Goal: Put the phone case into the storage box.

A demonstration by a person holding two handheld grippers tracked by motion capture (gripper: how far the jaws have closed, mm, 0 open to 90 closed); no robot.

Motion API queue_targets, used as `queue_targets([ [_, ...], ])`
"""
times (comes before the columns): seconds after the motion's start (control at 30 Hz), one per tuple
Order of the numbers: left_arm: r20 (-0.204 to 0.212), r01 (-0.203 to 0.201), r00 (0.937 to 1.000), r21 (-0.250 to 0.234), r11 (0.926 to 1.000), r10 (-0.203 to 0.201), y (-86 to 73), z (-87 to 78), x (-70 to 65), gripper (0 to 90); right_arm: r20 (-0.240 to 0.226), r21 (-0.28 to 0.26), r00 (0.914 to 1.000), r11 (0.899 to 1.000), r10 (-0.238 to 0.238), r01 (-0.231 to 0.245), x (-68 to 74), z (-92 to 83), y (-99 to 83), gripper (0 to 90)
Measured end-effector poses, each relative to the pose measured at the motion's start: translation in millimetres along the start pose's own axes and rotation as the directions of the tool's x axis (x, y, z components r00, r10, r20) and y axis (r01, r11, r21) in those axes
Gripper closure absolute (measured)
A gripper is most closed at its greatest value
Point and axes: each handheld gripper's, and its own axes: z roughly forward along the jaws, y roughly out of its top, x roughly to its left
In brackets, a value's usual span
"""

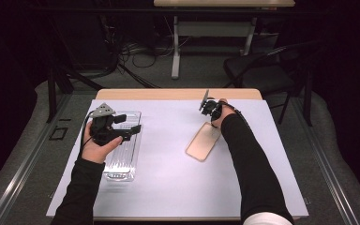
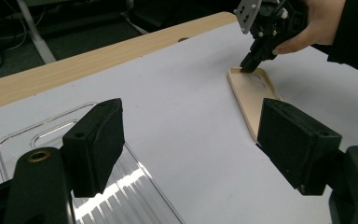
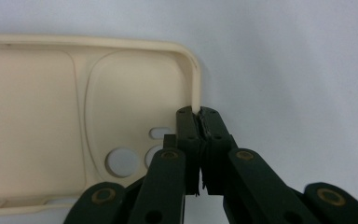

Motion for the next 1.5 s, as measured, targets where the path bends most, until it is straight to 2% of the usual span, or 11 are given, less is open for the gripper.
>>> queue_targets([
  [0.33, 0.002, -0.004, 1.0, 0.003, 1.0, 0.004, 0.0, 1.5, -0.7, 23.5, -0.024, -0.047, 0.9997, 0.999, 0.006, -0.007, 0.9, -14.3, -2.9, 88.6],
  [0.63, 0.0, -0.006, 1.0, 0.001, 1.0, 0.006, 0.1, 1.4, -0.8, 23.5, -0.008, -0.115, 0.9999, 0.993, 0.01, -0.011, 5.8, -31.5, -3.8, 88.5],
  [0.67, 0.0, -0.006, 1.0, 0.001, 1.0, 0.006, 0.1, 1.2, -0.6, 23.5, -0.001, -0.129, 1.0, 0.992, -0.001, 0.001, 6.7, -35.7, -4.2, 88.5],
  [1.0, -0.002, -0.01, 1.0, 0.001, 1.0, 0.01, 0.1, 1.5, -1.5, 23.5, 0.021, -0.179, 0.9997, 0.984, 0.011, -0.007, 10.1, -52.6, -6.6, 88.5],
  [1.37, -0.002, -0.013, 0.9999, 0.002, 0.9999, 0.013, -0.1, 2.3, -3.2, 23.5, 0.043, -0.254, 0.9983, 0.967, 0.039, -0.026, 12.1, -73.1, -14.0, 88.6],
  [1.5, -0.002, -0.013, 0.9999, 0.001, 0.9999, 0.013, -0.1, 2.0, -3.6, 23.5, 0.049, -0.295, 0.9968, 0.955, 0.062, -0.045, 13.4, -77.9, -20.1, 88.6],
])
